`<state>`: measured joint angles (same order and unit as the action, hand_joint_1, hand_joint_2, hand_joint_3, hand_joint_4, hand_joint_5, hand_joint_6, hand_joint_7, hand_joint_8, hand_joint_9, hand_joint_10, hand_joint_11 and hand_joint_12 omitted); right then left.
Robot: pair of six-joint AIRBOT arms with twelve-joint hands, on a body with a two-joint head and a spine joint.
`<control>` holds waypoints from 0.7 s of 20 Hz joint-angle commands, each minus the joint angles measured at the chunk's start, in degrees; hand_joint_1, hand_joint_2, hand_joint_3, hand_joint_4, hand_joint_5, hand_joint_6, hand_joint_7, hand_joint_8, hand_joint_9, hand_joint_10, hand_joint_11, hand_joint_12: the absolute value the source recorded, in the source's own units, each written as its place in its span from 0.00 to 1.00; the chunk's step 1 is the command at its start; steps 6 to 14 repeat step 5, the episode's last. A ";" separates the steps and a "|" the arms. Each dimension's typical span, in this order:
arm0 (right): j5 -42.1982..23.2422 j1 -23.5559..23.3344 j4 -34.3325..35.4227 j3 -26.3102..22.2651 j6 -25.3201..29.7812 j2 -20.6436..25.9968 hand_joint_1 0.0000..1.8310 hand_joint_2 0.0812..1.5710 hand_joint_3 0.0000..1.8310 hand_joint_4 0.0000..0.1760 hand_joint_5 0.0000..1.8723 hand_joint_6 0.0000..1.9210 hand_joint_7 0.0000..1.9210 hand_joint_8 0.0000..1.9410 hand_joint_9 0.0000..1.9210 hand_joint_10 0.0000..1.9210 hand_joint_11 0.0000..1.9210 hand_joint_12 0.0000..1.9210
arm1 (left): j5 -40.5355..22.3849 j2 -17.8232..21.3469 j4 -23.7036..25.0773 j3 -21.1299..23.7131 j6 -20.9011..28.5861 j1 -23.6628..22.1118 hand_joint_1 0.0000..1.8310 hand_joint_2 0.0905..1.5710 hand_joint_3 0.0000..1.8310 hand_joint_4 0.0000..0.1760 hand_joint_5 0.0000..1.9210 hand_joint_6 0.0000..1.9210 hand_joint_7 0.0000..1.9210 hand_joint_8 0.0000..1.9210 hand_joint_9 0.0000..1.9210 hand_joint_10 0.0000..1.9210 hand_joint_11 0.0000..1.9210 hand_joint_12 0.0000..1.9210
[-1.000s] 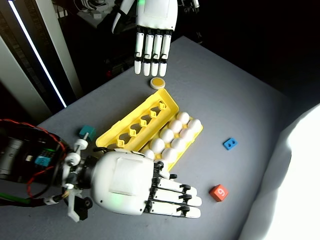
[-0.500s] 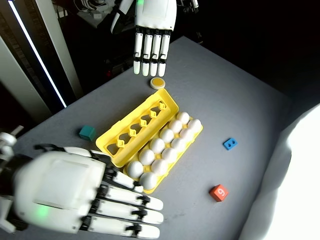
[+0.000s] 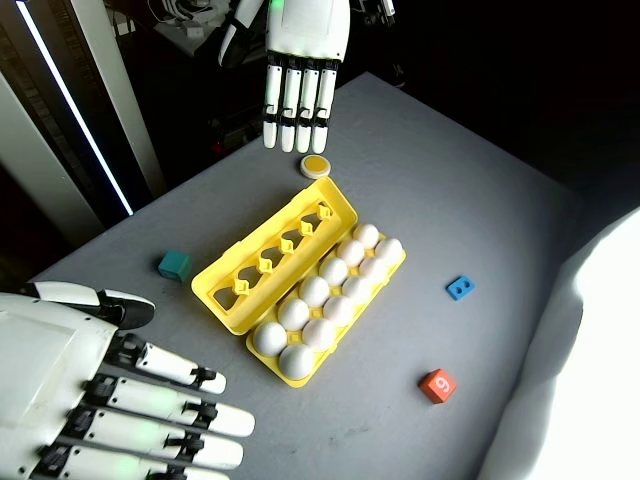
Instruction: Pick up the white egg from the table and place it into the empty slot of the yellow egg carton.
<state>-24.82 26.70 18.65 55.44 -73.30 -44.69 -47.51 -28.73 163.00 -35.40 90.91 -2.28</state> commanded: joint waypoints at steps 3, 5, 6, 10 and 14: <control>-7.71 -0.30 0.02 -0.12 0.48 1.15 0.31 0.53 0.01 0.64 0.30 0.00 0.10 0.01 0.00 0.00 0.00 0.00 | 4.06 -0.01 -1.80 0.01 -0.40 -0.78 0.00 0.67 0.00 0.00 0.07 0.01 0.06 0.01 0.04 0.01 0.02 0.02; -7.78 -0.29 0.02 -0.24 0.61 1.70 0.11 0.68 0.00 0.00 0.13 0.00 0.08 0.00 0.03 0.00 0.00 0.05 | 4.06 0.00 -1.83 -0.15 -0.40 -0.78 0.00 0.67 0.00 0.00 0.07 0.00 0.06 0.01 0.04 0.01 0.03 0.02; -7.78 -0.29 0.02 -0.24 0.61 1.70 0.11 0.68 0.00 0.00 0.13 0.00 0.08 0.00 0.03 0.00 0.00 0.05 | 4.06 0.00 -1.83 -0.15 -0.40 -0.78 0.00 0.67 0.00 0.00 0.07 0.00 0.06 0.01 0.04 0.01 0.03 0.02; -7.78 -0.29 0.02 -0.24 0.61 1.70 0.11 0.68 0.00 0.00 0.13 0.00 0.08 0.00 0.03 0.00 0.00 0.05 | 4.06 0.00 -1.83 -0.15 -0.40 -0.78 0.00 0.67 0.00 0.00 0.07 0.00 0.06 0.01 0.04 0.01 0.03 0.02; -7.78 -0.29 0.02 -0.24 0.61 1.70 0.11 0.68 0.00 0.00 0.13 0.00 0.08 0.00 0.03 0.00 0.00 0.05 | 4.06 0.00 -1.83 -0.15 -0.40 -0.78 0.00 0.67 0.00 0.00 0.07 0.00 0.06 0.01 0.04 0.01 0.03 0.02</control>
